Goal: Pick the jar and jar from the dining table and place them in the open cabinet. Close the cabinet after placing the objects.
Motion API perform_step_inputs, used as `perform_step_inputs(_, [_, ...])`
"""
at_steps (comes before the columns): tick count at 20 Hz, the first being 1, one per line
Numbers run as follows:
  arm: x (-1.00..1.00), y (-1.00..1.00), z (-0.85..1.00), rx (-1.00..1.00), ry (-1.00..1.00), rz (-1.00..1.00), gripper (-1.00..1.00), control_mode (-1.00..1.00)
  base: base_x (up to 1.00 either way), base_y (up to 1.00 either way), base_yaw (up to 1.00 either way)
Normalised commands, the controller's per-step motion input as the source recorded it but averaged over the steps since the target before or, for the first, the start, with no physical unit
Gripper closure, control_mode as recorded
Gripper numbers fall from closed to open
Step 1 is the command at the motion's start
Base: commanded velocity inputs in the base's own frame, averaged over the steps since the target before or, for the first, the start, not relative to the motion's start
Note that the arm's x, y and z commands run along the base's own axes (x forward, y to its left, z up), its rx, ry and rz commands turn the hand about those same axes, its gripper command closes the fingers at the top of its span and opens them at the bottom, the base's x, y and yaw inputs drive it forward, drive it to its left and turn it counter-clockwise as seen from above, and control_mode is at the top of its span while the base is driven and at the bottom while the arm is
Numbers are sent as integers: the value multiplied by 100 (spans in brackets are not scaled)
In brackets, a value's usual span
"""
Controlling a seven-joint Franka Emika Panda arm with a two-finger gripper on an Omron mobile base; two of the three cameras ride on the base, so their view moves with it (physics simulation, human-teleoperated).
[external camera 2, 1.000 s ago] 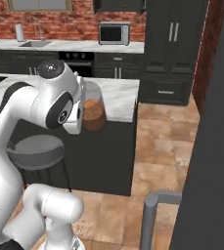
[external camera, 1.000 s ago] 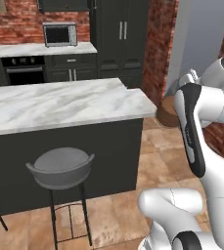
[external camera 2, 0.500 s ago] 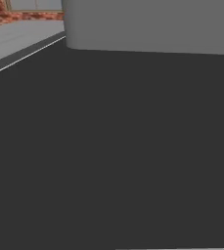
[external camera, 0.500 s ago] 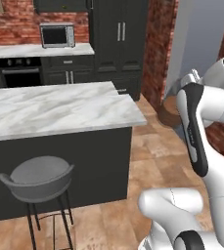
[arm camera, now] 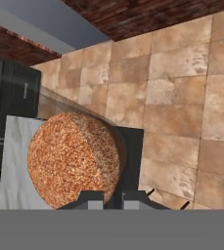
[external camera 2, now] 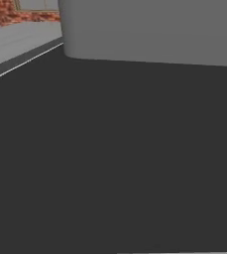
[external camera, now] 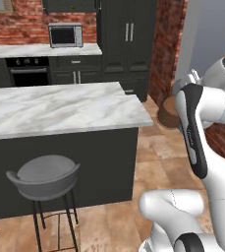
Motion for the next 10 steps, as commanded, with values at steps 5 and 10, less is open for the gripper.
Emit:
perform_step_inputs(5, [0,0,0,0,0,0,100,100,-29,67,-1])
perform_step_inputs(10, [0,0,0,0,0,0,100,100,3,93,-10])
